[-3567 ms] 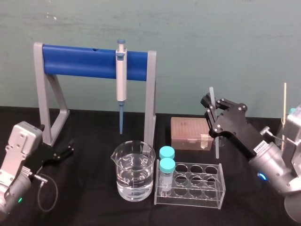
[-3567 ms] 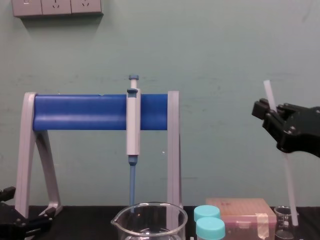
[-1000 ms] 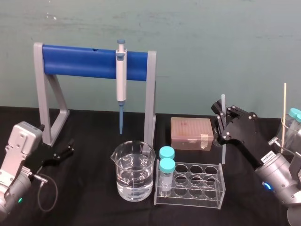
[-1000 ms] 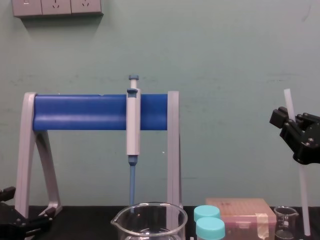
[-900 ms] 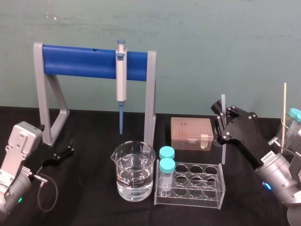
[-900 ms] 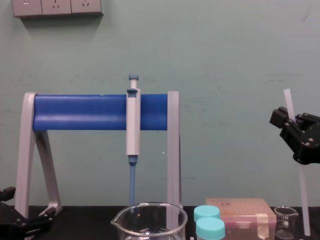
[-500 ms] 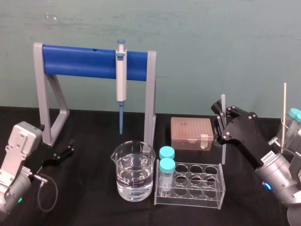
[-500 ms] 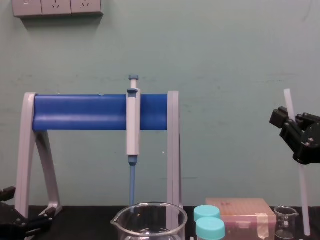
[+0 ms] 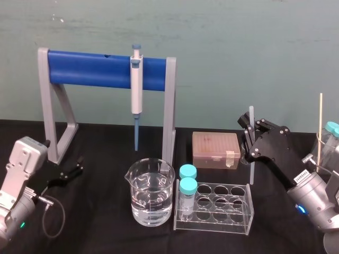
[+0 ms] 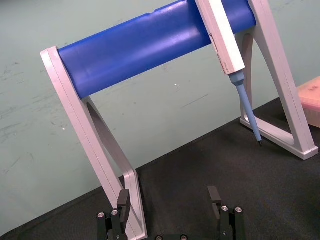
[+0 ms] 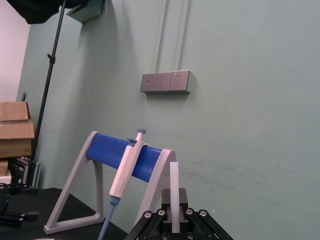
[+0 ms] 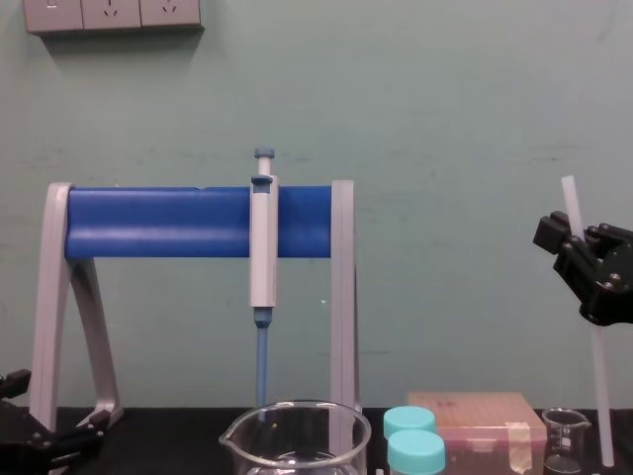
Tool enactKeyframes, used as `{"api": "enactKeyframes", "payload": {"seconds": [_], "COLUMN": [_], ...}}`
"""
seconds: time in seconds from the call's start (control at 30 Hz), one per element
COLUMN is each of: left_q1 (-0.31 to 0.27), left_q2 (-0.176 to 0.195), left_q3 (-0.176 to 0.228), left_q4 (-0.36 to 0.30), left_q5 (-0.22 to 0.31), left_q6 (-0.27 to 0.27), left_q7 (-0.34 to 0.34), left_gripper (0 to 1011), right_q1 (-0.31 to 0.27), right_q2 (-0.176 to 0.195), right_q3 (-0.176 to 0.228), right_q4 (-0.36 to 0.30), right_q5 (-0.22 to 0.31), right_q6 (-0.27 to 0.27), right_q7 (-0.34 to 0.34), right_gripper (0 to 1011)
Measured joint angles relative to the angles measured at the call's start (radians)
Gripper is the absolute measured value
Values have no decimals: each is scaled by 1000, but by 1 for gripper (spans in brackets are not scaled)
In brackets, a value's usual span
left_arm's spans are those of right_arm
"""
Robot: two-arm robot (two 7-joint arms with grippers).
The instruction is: Pick up the stirring rod with one hand, then place it down.
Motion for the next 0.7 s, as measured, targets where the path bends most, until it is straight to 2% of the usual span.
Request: {"api": "enactKeyframes", "payload": {"seconds": [0.7], "left_q1": [0], "left_q2": [0], "left_q3": [0], "left_q4": [0], "left_q5": [0], "left_q6": [0], "left_q7": [0], "left_gripper": [1001], "right_q1": [0], "right_q2": [0], "right_q3": [0], "right_q4": [0], "right_q5": [0], "right_q6": [0], "right_q7": [0], "right_gripper": [66]}}
